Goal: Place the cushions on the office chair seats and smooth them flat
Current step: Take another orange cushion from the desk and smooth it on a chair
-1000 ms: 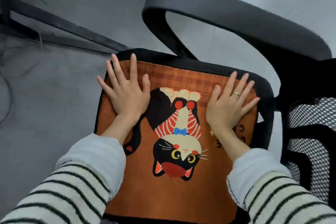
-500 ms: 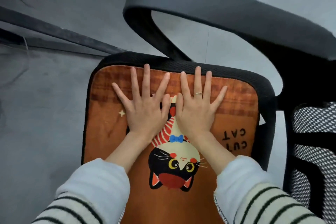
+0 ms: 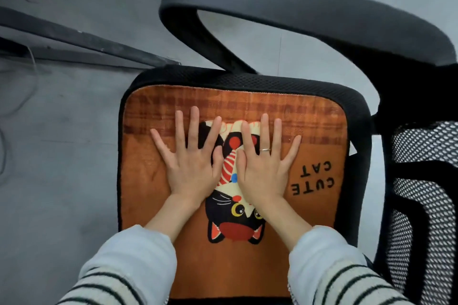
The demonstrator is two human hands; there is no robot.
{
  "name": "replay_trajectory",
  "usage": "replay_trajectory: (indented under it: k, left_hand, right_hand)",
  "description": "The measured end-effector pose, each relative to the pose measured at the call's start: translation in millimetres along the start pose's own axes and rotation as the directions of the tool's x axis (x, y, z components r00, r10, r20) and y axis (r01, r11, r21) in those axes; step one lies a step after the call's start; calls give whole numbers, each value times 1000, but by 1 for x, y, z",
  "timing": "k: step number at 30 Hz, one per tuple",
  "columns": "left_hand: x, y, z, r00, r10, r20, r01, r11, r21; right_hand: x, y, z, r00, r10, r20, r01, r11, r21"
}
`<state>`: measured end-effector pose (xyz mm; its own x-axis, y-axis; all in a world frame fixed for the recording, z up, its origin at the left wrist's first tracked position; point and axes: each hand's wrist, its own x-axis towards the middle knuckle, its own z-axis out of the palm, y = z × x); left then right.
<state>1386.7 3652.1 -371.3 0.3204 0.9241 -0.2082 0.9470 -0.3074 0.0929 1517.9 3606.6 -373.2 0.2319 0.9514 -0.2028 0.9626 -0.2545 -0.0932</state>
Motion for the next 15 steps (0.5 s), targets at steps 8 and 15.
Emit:
replay_trajectory:
  k: [8, 15]
  left_hand:
    - [8, -9, -11, 998, 14, 63, -11, 999, -46]
    - [-9, -62, 4, 994, 36, -105, -37, 999, -14]
  right_hand:
    - [7, 19, -11, 999, -9, 45, 8, 1000, 17]
    - [-16, 81, -10, 961, 275, 34, -275, 961, -5]
